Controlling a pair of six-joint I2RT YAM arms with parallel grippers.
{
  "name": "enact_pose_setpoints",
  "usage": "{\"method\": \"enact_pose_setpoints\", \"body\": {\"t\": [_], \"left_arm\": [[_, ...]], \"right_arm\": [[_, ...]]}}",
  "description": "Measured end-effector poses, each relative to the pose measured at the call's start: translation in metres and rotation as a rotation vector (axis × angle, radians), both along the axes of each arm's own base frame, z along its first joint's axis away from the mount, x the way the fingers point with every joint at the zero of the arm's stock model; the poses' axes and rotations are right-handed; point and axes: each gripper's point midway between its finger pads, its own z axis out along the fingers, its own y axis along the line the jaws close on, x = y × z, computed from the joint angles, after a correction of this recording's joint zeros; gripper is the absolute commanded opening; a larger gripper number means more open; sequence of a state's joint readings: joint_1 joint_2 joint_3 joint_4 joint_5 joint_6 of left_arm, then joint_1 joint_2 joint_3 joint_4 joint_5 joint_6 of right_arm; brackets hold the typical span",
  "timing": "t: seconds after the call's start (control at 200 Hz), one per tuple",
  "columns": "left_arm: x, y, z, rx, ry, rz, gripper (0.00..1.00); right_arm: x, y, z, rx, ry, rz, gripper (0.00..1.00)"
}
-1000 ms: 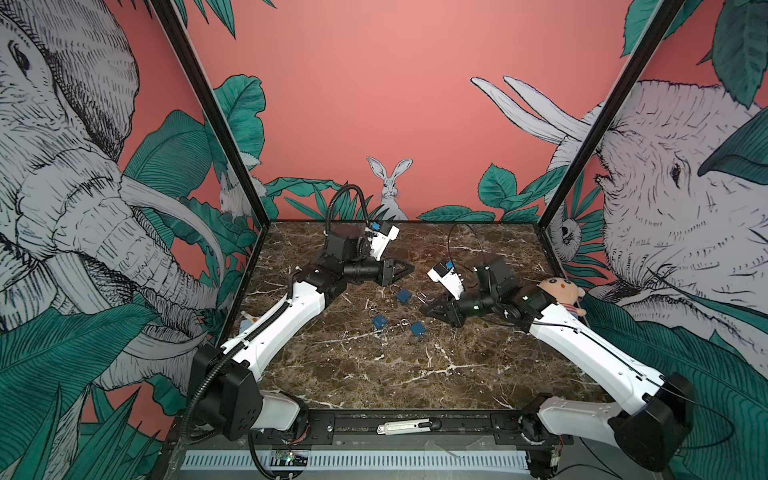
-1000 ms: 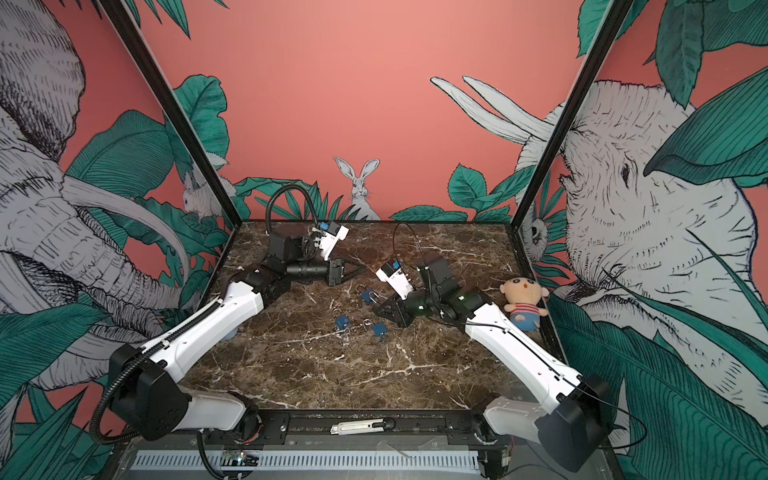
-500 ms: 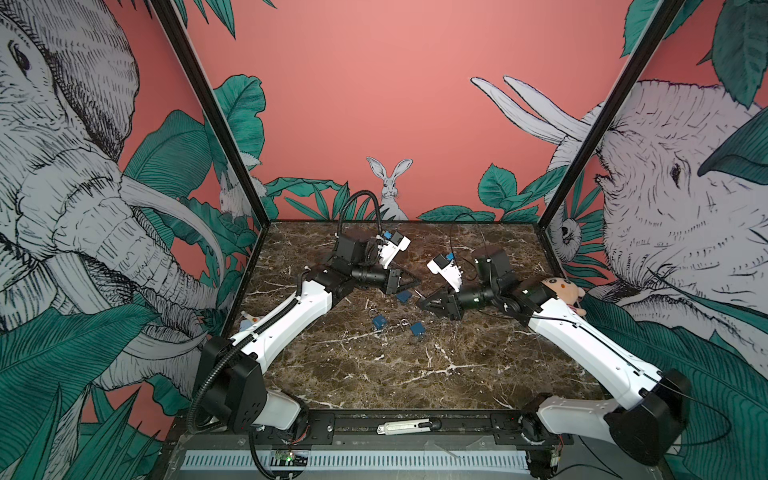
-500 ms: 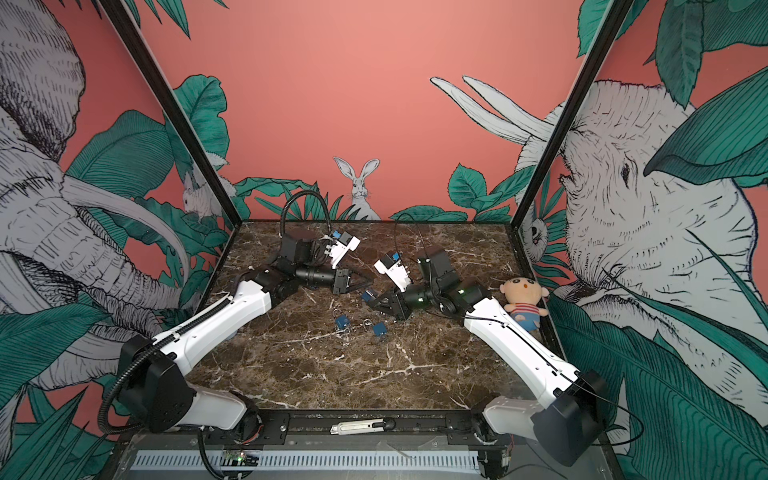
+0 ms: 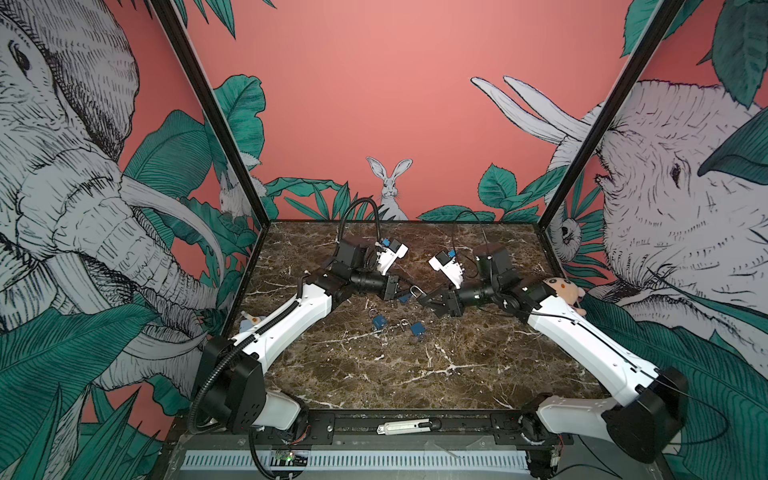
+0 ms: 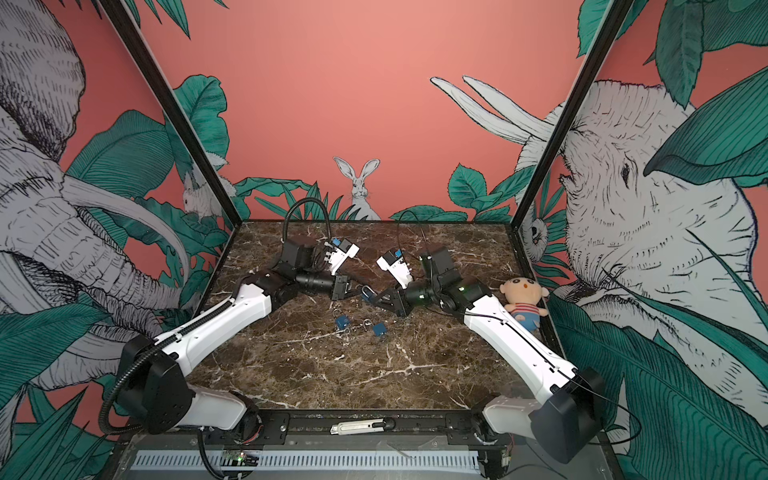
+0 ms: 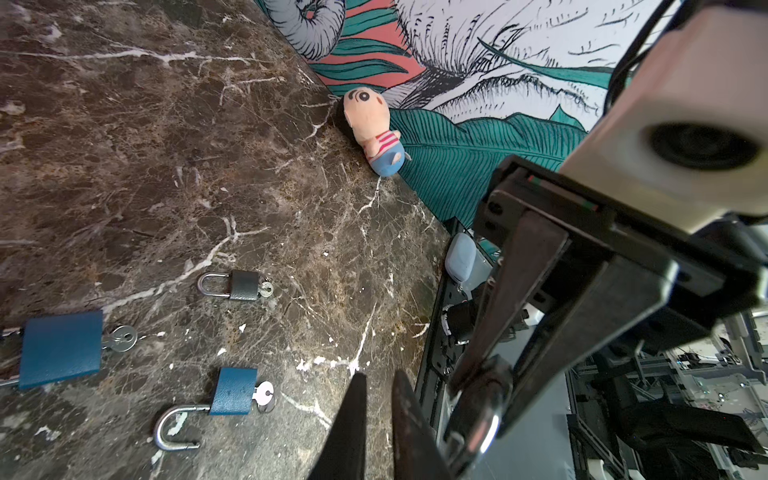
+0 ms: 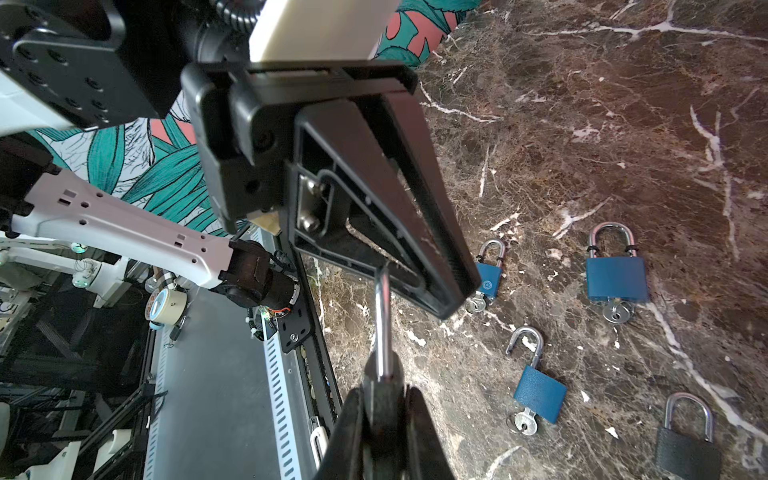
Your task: Lock with the key
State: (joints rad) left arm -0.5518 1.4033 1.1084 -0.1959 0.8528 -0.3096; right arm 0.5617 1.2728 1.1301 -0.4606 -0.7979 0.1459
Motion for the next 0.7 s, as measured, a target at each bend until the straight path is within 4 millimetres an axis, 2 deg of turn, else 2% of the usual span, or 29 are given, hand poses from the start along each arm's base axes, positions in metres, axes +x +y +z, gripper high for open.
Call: {"method": "enact_pose_setpoints", "body": {"t": [0.12,0.275,0.41,0.7], "left_arm": [[0.013,0.014,0.008,-0.016,-0.016,0.076,0.15],[0.024,0.024,0.016,-0.06,-0.02,0.128,0.24],[0.019,0.02,0.023,-0.1,-0.005,0.093,0.31],[0.002,0.014,0.038,-0.177,0.022,-0.009,0.3]], "right_arm": [[0.001,0.0,-0.001,-0.002,0.002,-0.001,0.0],[0.001,0.0,-0.001,-0.002,0.002,-0.001,0.0],[0.001,0.0,-0.001,0.0,0.005,0.001,0.0],[0.001,0.001,-0.003,0.013,0.028,0.013,0.0]]}}
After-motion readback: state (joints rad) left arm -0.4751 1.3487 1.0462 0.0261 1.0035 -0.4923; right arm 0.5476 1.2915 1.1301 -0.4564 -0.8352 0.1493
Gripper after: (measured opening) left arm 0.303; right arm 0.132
